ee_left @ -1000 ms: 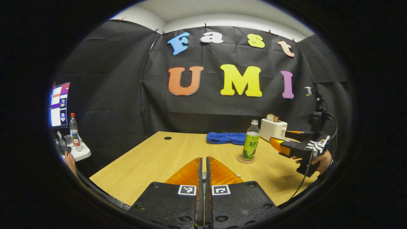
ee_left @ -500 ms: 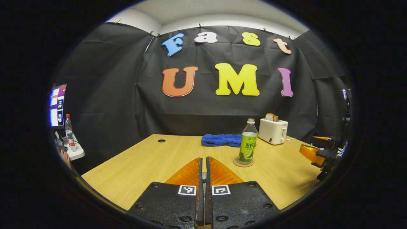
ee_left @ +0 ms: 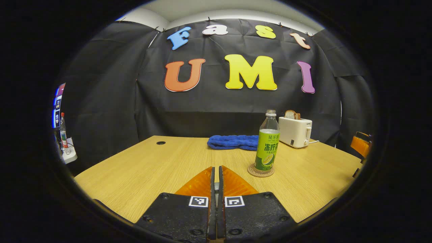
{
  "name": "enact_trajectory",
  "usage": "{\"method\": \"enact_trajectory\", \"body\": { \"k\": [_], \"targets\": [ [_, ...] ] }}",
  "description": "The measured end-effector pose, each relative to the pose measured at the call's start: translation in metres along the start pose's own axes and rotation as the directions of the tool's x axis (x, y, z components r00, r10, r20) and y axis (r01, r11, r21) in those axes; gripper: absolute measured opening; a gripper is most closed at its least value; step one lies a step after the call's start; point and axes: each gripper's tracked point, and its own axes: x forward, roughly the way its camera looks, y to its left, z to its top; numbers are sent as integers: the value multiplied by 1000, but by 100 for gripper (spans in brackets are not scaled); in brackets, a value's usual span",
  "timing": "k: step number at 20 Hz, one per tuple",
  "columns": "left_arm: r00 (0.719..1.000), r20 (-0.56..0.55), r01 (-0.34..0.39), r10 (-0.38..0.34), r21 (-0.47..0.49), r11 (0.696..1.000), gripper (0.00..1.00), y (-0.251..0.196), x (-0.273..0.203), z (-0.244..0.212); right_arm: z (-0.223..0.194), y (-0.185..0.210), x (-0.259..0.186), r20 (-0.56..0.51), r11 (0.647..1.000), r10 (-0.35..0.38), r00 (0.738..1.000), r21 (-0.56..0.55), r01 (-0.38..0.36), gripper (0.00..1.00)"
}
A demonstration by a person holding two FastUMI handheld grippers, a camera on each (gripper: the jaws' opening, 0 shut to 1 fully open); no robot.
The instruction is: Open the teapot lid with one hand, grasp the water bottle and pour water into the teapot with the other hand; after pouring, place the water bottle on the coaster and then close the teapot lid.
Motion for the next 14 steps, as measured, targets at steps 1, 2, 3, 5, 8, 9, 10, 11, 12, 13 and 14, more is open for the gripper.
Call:
{"method": "enact_trajectory", "body": {
  "k": [1, 2, 3, 5, 8, 9, 10, 11, 12, 13, 14],
  "targets": [
    [1000, -10, -5, 5, 2, 1000, 4, 1, 1, -5, -2, -1, 0, -2, 1000, 2, 1000, -1, -2, 95],
    [1000, -13, -10, 10, 3, 1000, 4, 1, 2, -8, -3, -1, 0, 0, 1000, 4, 1000, -1, -4, 95],
    [1000, -16, -9, 9, 3, 1000, 4, 1, 4, -12, -4, -1, 1, -1, 1000, 5, 1000, -1, -5, 95],
    [999, -24, -25, 26, 17, 1000, 4, 4, 3, -19, -9, -2, 1, -9, 1000, 8, 1000, -2, -8, 98],
    [999, -10, -42, 42, 21, 999, 4, 4, 6, -18, -11, -1, 1, -15, 1000, 12, 1000, 5, -12, 92],
    [999, -13, -48, 48, 22, 999, 4, 5, 6, -19, -11, -1, 1, -16, 1000, 10, 1000, 5, -10, 95],
    [998, -23, -50, 51, 23, 998, 5, 6, 9, -22, -11, -1, 0, -14, 1000, 8, 1000, 4, -8, 93],
    [998, -41, -45, 46, 21, 999, 4, 4, 11, -29, -10, -1, -1, -13, 1000, 7, 1000, 1, -6, 95],
    [998, -26, -55, 56, 33, 998, 5, 4, 9, -26, -9, -1, -2, -10, 1000, 4, 1000, -1, -4, 95],
    [997, -30, -63, 64, 52, 997, 5, 3, 9, -27, -7, 0, -4, -8, 1000, 3, 1000, -3, -3, 95],
    [997, -26, -66, 68, 76, 995, 5, 3, 10, -26, -8, 1, -5, -8, 1000, 2, 1000, -5, -3, 95]
  ]
}}
